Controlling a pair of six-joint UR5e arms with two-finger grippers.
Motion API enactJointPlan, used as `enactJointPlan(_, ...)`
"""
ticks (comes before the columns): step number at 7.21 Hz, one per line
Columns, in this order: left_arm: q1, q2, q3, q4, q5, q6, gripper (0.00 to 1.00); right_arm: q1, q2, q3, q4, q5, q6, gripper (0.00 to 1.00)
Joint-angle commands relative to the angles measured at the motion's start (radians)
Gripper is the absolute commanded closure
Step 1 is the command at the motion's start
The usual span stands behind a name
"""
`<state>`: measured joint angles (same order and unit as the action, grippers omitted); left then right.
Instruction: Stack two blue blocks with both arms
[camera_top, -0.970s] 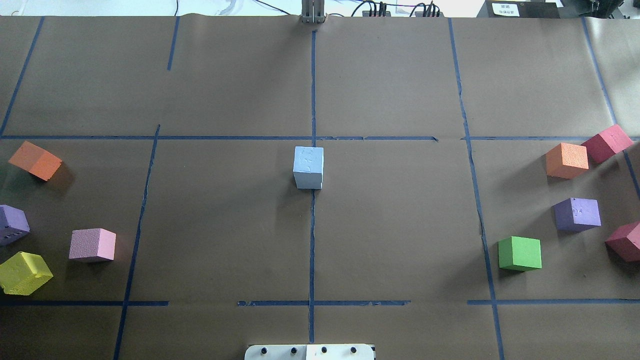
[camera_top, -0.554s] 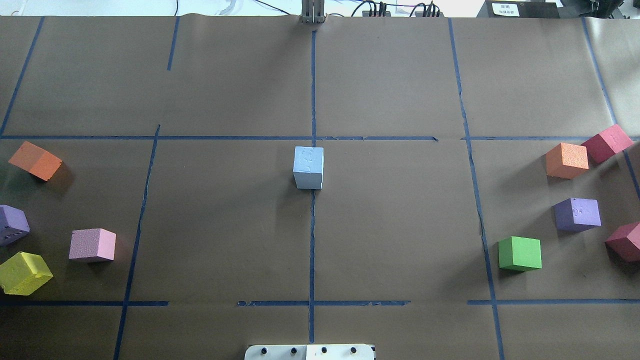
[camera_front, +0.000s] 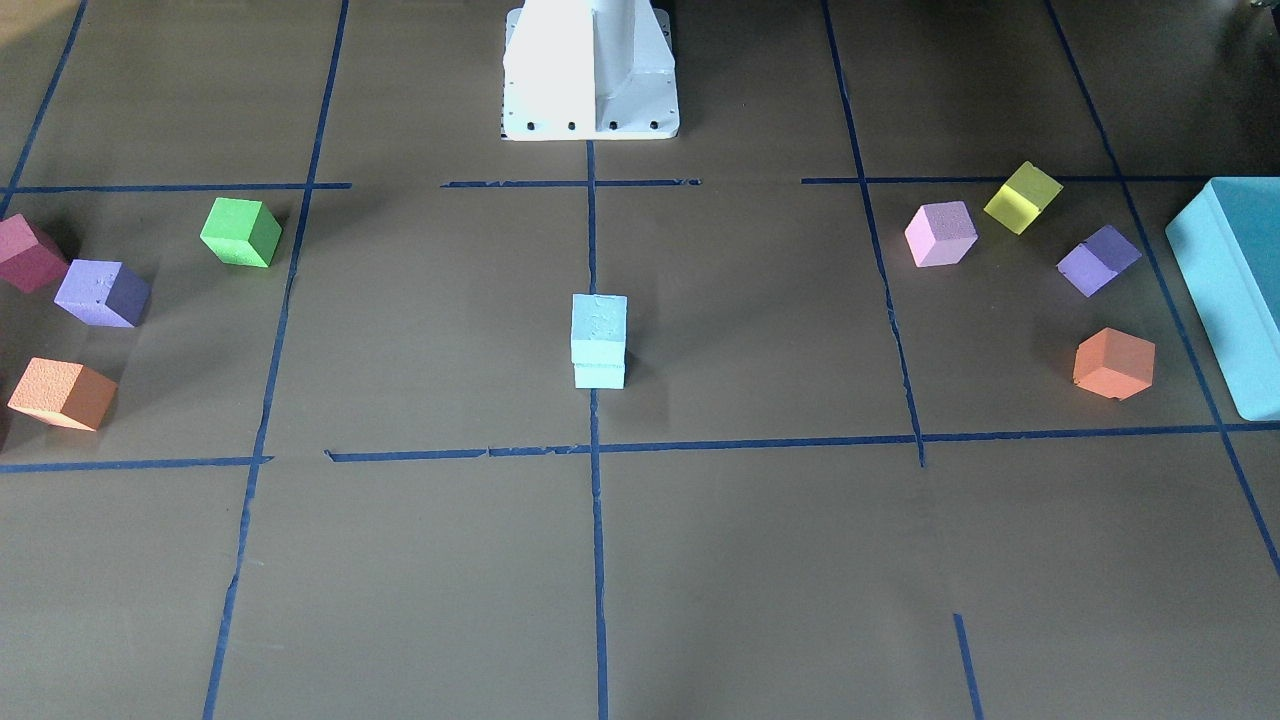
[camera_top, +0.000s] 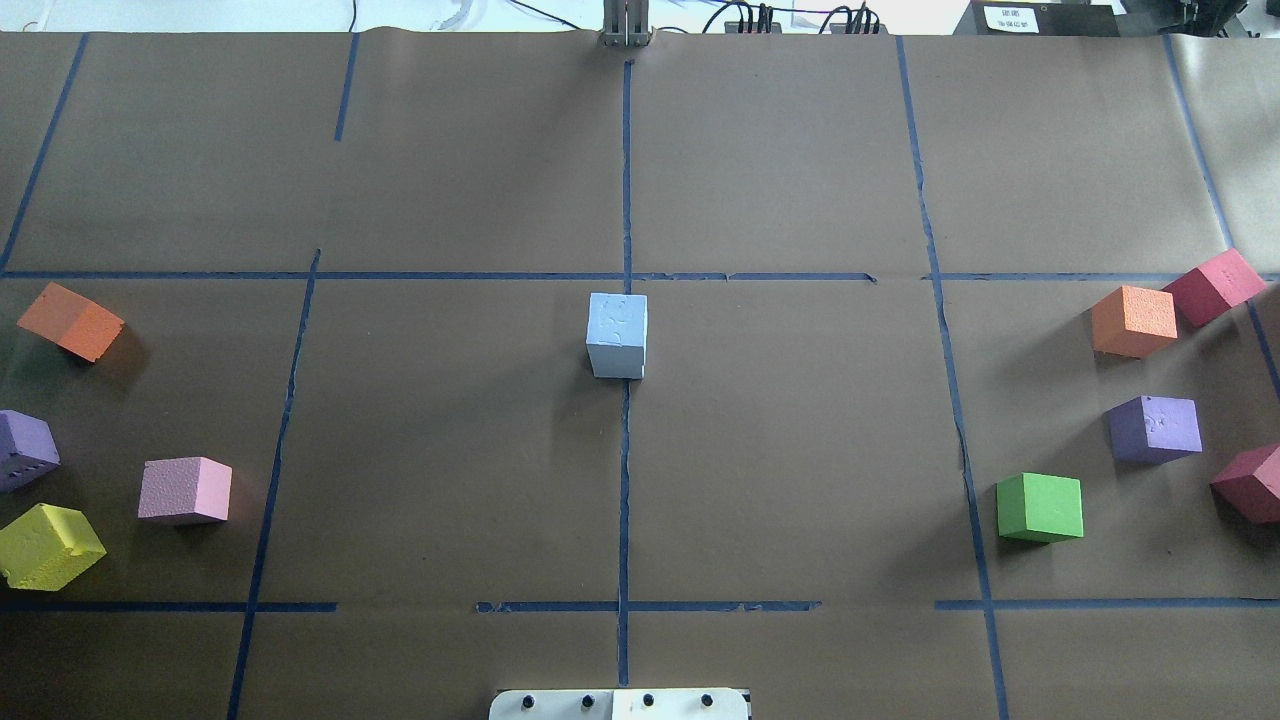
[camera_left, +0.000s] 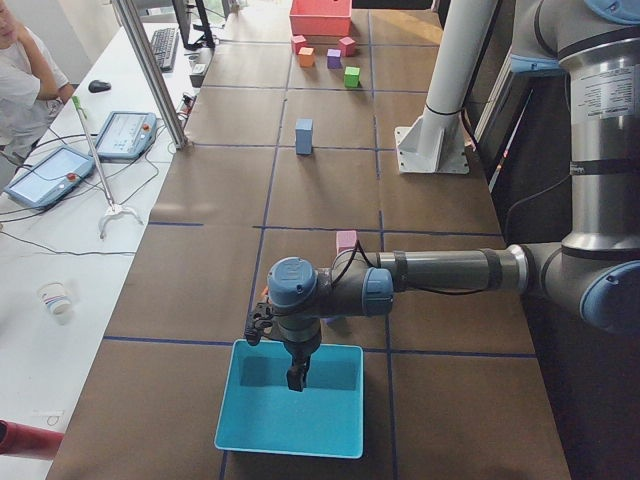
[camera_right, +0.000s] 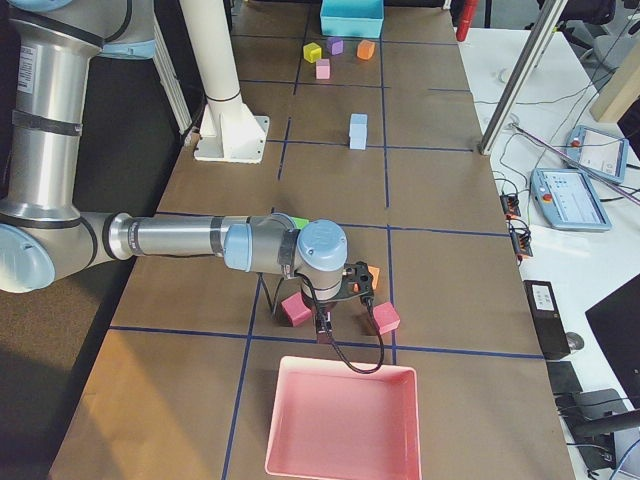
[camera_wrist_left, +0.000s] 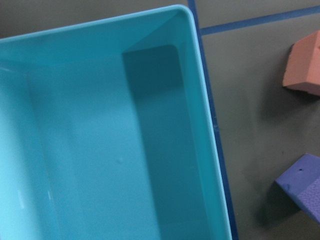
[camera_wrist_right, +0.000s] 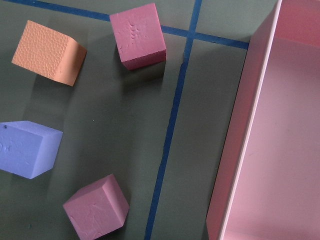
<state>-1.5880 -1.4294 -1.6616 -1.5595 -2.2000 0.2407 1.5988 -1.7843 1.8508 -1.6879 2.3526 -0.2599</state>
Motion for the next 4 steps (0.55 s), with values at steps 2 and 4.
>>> enactJointPlan(2,0.0,0.001,-0.001,0.001,0.016,0.002,0.0,-0.011,-0.003,-0.001,0.001,0.001,-0.004,0.0)
enactJointPlan(4,0.0,0.001,-0.001,0.004,0.016,0.002,0.0,-0.014,-0.004,-0.001,0.001,0.001,-0.004,0.0)
